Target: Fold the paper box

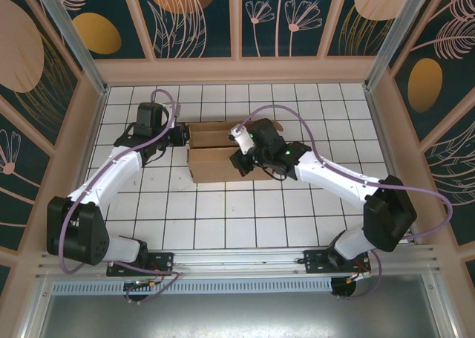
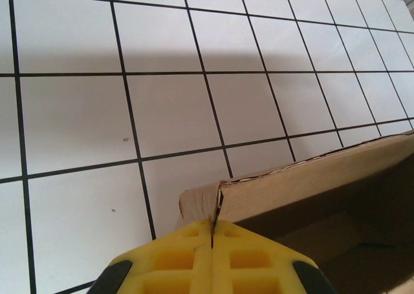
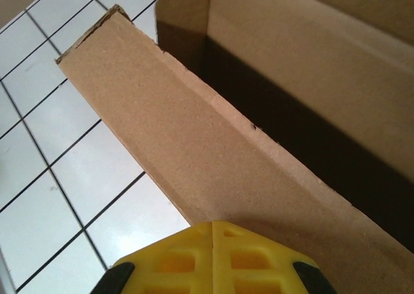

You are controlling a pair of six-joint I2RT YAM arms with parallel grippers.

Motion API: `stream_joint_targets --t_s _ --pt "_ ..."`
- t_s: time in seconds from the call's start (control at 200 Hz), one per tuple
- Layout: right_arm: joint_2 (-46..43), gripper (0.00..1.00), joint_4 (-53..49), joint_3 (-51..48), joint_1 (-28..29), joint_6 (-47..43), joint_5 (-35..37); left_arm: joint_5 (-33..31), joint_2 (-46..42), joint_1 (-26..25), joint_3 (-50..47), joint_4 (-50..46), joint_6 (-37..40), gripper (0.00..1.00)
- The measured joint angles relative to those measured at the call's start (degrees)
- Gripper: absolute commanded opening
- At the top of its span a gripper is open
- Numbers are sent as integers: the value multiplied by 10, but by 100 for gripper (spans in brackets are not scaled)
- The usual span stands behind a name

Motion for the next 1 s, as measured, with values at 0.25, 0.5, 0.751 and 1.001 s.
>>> stream_joint_targets --t_s 0.25,0.5,0.751,1.001 --pt "12 4 28 0 -21 7 28 10 -20 -3 0 -10 -4 0" --pt "28 4 45 3 -23 10 42 20 -55 -10 -1 -30 -25 0" --pt "55 5 37 4 -30 24 55 23 -80 -14 -17 -30 -41 0" --pt "64 6 39 21 -35 27 64 24 -62 -15 -15 -18 -48 0"
